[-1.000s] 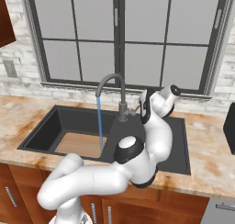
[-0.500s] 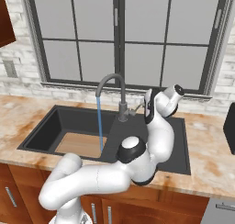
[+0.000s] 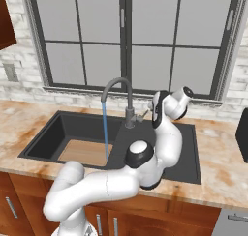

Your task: Turn on the sink faucet with hot water and rinse the cutting board for ten seconds, then turn off the faucet. Push the cutting board to reach the water if necessary.

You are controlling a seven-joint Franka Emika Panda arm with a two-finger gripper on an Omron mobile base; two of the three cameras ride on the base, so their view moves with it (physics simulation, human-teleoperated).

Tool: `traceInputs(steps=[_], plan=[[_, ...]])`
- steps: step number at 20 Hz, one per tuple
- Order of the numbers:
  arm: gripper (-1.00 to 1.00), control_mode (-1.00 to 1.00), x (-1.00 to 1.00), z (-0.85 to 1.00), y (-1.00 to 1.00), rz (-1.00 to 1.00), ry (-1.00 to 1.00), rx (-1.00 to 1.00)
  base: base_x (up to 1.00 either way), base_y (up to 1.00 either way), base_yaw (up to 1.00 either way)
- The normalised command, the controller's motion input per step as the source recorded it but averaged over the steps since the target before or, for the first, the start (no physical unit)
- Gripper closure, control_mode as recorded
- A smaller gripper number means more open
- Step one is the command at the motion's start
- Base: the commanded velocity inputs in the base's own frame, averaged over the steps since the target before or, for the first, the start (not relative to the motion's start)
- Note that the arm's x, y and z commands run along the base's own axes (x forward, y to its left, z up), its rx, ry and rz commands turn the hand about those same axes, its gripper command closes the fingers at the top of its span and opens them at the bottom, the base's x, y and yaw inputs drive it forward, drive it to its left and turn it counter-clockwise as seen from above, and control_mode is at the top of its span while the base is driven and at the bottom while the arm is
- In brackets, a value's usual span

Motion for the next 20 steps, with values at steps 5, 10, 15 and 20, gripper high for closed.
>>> traceInputs(steps=[5, 10, 15, 20], plan=[[-1.0, -1.0, 0.01, 0.0, 0.0, 0.0, 0.0, 0.0, 0.0, 0.0, 0.0], [-1.0, -1.0, 0.0, 0.0, 0.0, 0.0, 0.0, 0.0, 0.0, 0.0, 0.0], [-1.0, -1.0, 0.0, 0.0, 0.0, 0.0, 0.0, 0.0, 0.0, 0.0, 0.0], [-1.0, -1.0, 0.0, 0.0, 0.0, 0.0, 0.0, 0.0, 0.0, 0.0, 0.0]])
